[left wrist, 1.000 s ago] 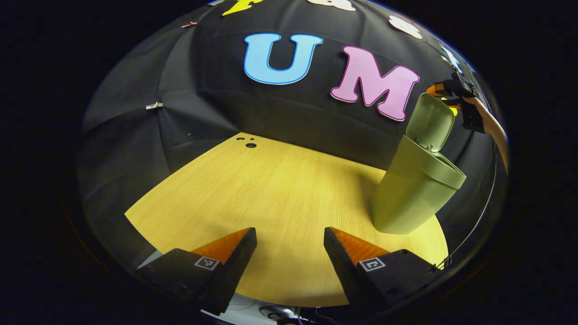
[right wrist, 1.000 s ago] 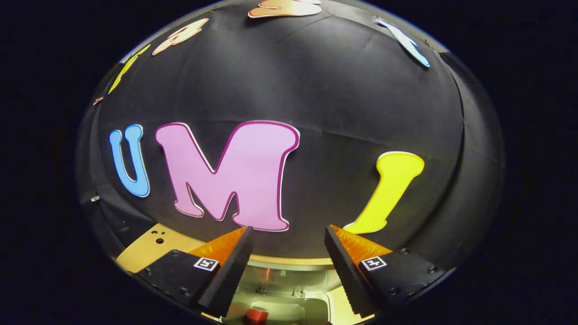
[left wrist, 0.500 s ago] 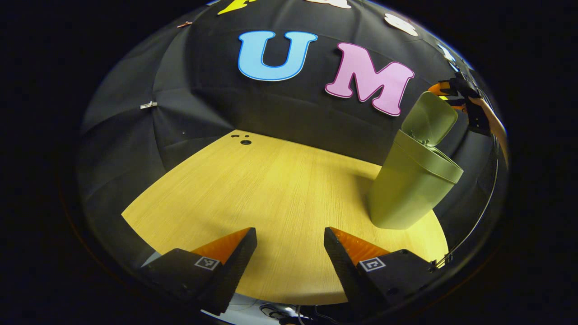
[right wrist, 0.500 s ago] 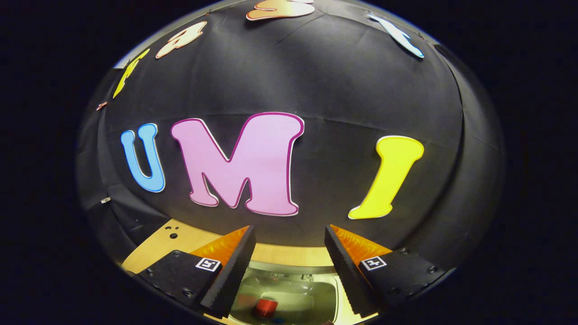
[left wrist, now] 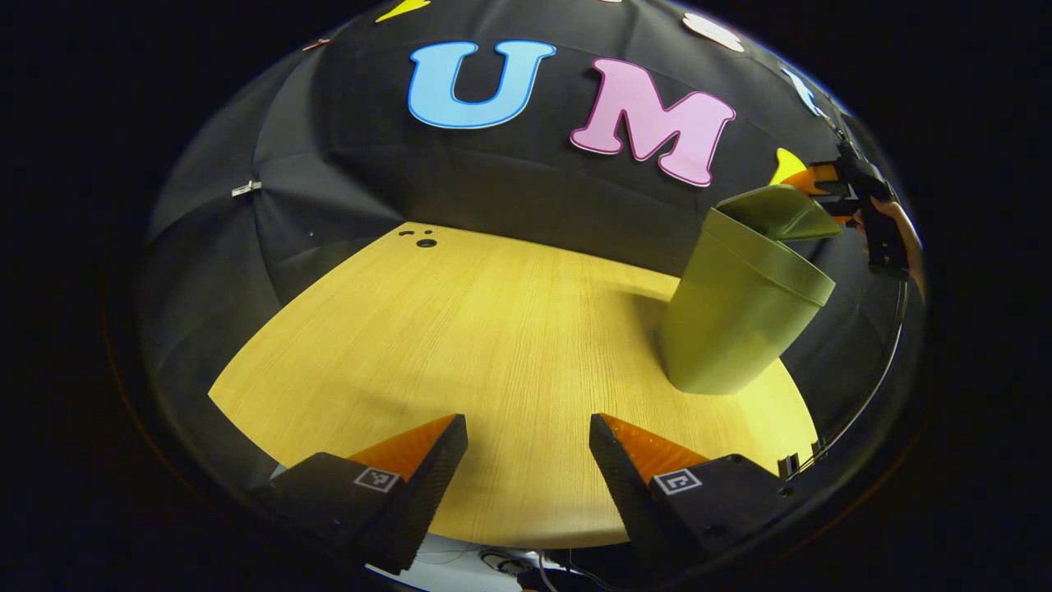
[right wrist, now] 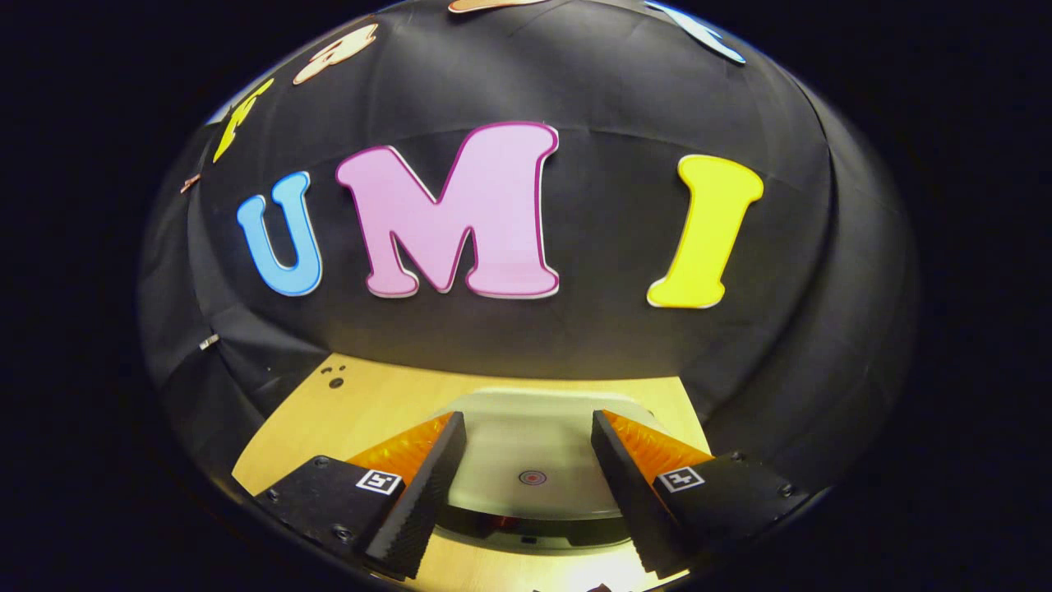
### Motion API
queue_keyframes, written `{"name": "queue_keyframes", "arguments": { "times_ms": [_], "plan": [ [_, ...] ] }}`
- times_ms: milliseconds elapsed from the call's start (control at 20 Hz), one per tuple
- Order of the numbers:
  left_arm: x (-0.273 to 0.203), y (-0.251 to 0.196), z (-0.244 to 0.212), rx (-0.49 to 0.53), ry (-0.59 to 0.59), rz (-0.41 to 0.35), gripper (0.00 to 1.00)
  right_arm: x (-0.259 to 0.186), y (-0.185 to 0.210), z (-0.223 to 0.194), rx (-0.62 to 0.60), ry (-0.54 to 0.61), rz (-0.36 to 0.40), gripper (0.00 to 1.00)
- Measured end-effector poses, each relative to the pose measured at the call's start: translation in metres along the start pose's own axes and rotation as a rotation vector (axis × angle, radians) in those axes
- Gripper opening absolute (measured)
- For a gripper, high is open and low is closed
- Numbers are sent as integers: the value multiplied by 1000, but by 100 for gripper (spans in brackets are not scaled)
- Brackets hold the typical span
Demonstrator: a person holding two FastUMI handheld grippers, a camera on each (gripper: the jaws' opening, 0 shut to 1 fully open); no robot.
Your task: Press the lid of the desktop garbage bin to open it, pick up the crumpled paper on the desktop and throw it into the bin, then pick up the pop can on the desktop and drop it into the bin, and finally close the garbage bin lid.
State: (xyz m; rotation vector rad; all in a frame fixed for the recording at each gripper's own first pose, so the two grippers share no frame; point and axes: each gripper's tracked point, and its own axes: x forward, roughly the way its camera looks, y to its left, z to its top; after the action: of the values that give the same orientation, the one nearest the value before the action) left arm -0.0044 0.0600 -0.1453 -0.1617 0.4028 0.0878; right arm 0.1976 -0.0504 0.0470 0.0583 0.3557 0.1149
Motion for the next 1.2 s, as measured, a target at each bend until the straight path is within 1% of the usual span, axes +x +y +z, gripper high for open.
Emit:
{"name": "queue_keyframes", "arguments": {
  "times_ms": [200,400,450,600,750,850,1000,1050,1100,1200],
  "plan": [
    [1,-3,0,10,9,-8,96,1,1,-31,20,43,-6,97],
    [0,2,1,33,16,17,96,2,4,-56,0,72,-4,97],
    [-1,4,3,40,12,26,96,2,4,-54,-2,48,-4,97],
    [-3,9,10,44,0,47,96,0,4,-57,8,33,-10,98],
    [-3,11,11,35,0,61,96,-1,5,-60,-14,18,-14,98],
    [-1,10,12,38,0,66,96,-1,5,-61,18,7,-18,98],
    [0,3,9,38,3,61,96,0,5,-63,42,-1,-7,98],
    [0,1,7,39,4,57,96,2,5,-67,32,6,-5,98],
    [1,-2,7,42,5,54,96,0,5,-67,12,-4,-5,98],
    [3,-5,6,51,3,52,96,2,5,-65,8,-23,-11,98]
  ]
}}
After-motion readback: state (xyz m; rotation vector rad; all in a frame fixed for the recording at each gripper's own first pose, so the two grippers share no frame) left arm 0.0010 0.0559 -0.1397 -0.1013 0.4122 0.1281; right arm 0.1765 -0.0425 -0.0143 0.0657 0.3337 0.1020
